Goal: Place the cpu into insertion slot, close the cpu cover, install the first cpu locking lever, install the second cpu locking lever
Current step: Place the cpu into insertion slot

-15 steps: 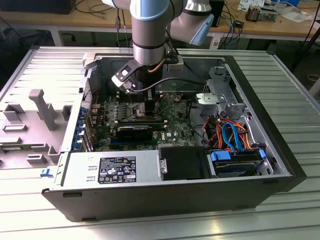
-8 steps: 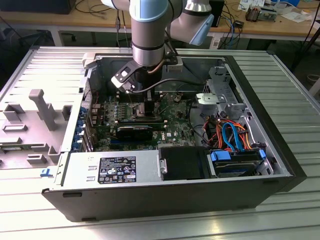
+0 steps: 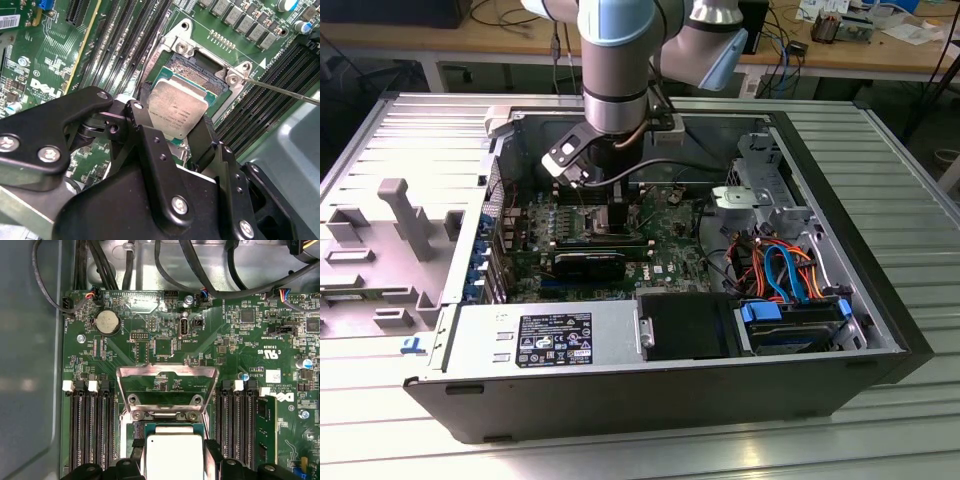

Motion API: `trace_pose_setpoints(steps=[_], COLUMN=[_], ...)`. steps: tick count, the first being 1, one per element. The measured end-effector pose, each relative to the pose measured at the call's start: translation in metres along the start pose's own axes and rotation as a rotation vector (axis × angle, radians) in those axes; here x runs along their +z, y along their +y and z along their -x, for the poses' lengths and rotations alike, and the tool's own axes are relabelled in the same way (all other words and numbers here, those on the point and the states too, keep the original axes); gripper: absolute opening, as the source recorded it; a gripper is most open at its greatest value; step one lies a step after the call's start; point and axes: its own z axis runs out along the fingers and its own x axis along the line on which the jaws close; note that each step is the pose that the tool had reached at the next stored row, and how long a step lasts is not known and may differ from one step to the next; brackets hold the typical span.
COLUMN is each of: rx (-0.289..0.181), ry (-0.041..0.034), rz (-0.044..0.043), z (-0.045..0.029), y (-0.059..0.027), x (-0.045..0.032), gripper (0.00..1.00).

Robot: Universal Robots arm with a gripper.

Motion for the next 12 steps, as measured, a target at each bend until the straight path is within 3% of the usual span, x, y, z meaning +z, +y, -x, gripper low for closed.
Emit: trace_pose_setpoints(steps=[5, 12], rx=[-0.012, -0.018], ry=[0.0004, 0.0009], rz=[0.0004, 0.0004], z=[-0.0050, -0.0053], y=[0.0001, -0.0037], x=[0.0002, 0.0049], gripper=[0.54, 0.54])
